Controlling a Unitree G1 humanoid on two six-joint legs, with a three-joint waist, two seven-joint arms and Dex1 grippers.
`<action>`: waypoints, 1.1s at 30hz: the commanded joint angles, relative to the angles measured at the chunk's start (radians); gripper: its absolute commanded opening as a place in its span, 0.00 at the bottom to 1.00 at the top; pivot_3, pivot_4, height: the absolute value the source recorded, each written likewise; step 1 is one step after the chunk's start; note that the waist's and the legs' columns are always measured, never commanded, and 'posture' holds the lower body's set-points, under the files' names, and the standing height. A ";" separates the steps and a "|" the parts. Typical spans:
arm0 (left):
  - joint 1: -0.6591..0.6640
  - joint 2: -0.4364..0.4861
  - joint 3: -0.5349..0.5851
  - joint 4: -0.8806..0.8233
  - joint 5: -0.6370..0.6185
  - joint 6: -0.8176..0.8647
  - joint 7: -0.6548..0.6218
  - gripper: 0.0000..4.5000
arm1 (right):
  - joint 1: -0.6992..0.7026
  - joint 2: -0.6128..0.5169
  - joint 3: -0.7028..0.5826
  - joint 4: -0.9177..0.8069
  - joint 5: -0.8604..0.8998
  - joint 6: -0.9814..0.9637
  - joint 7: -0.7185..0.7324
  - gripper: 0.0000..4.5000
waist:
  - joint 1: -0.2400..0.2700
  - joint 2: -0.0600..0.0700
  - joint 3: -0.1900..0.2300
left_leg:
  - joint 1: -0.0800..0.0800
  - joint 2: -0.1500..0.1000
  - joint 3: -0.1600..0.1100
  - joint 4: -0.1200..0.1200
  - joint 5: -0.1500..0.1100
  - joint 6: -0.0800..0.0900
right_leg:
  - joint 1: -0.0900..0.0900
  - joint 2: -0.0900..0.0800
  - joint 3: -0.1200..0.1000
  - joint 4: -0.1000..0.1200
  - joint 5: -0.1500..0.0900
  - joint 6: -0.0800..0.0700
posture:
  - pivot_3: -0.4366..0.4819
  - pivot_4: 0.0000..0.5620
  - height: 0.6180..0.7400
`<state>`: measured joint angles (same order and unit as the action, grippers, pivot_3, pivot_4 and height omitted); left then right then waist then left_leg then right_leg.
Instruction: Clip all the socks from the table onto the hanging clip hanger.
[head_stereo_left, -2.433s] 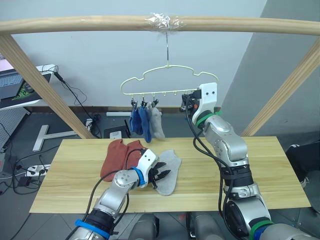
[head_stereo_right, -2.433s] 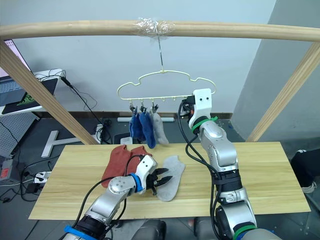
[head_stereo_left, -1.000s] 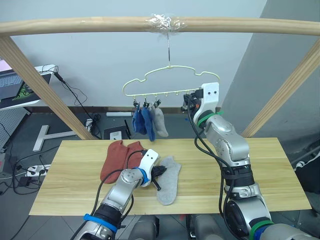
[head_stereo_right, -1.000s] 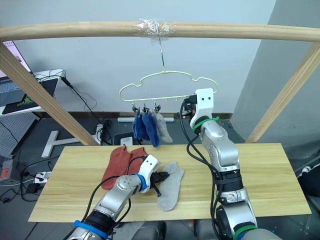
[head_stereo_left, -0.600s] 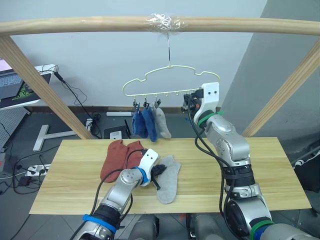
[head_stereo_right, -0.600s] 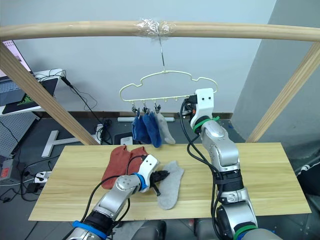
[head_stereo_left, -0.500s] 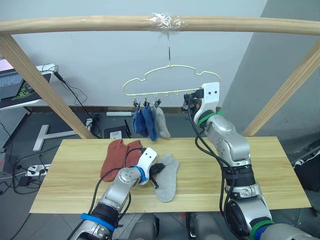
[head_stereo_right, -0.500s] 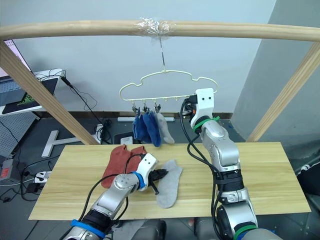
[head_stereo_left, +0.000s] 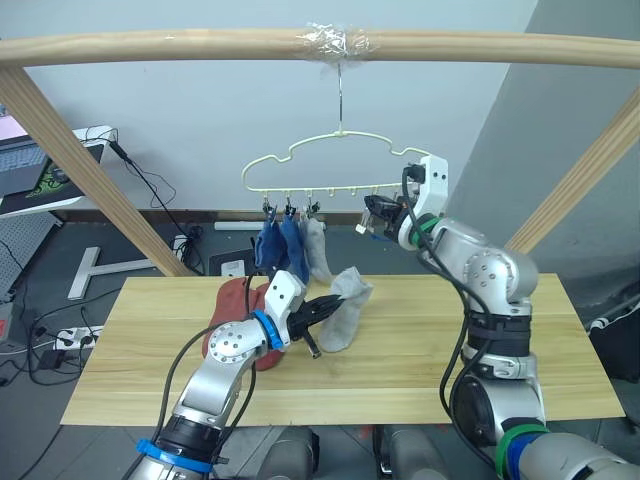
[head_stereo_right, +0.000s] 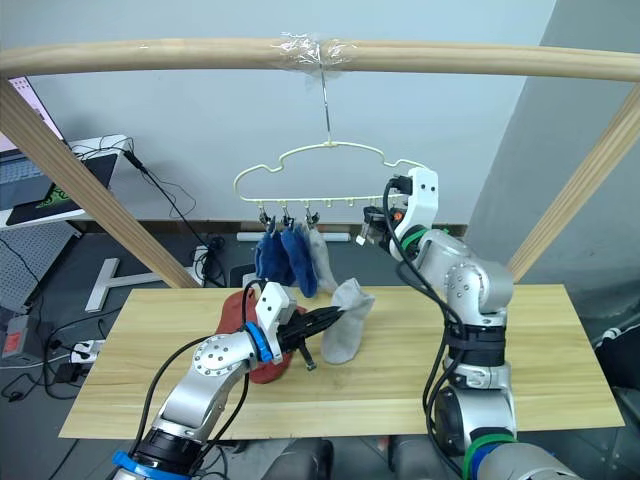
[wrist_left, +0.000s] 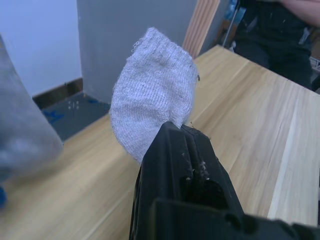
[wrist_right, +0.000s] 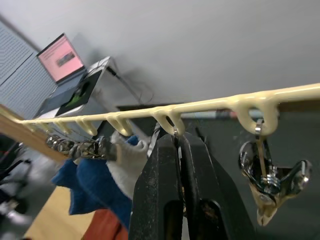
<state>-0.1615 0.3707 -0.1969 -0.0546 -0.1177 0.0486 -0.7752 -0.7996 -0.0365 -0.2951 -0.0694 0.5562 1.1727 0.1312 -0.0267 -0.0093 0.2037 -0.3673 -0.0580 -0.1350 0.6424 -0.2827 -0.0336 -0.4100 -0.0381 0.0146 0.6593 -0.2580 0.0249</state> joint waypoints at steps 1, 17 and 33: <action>-0.022 0.001 0.016 -0.056 -0.026 -0.020 -0.004 0.01 | -0.041 -0.002 -0.090 0.010 0.076 0.158 -0.036 0.00 | 0.000 0.000 0.000 | 0.000 0.000 0.000 0.000 0.000 0.000 | 0.000 0.000 0.000 0.000 0.000 0.000 | 0.49 0.36 1.00; -0.122 -0.059 0.030 -0.018 -0.051 0.011 0.019 0.01 | -0.091 0.055 -0.209 -0.022 0.143 0.330 -0.113 0.00 | -0.003 0.001 0.001 | -0.002 0.000 0.001 0.000 0.000 0.001 | -0.001 0.000 0.000 0.000 0.000 0.000 | 0.47 0.36 1.00; -0.188 -0.066 0.057 0.007 -0.080 0.037 0.032 0.01 | -0.097 0.044 -0.213 -0.019 0.146 0.349 -0.088 0.00 | -0.004 0.001 0.001 | -0.002 0.000 0.001 0.000 0.000 0.001 | -0.002 0.000 0.000 0.000 0.000 0.000 | 0.47 0.38 1.00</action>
<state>-0.3363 0.3106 -0.1487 -0.0281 -0.1814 0.0893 -0.7497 -0.8925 0.0109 -0.5097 -0.0782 0.6940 1.4998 0.0427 -0.0303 -0.0079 0.2046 -0.3694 -0.0581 -0.1340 0.6425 -0.2829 -0.0327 -0.4116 -0.0378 0.0147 0.6591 -0.2581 0.0250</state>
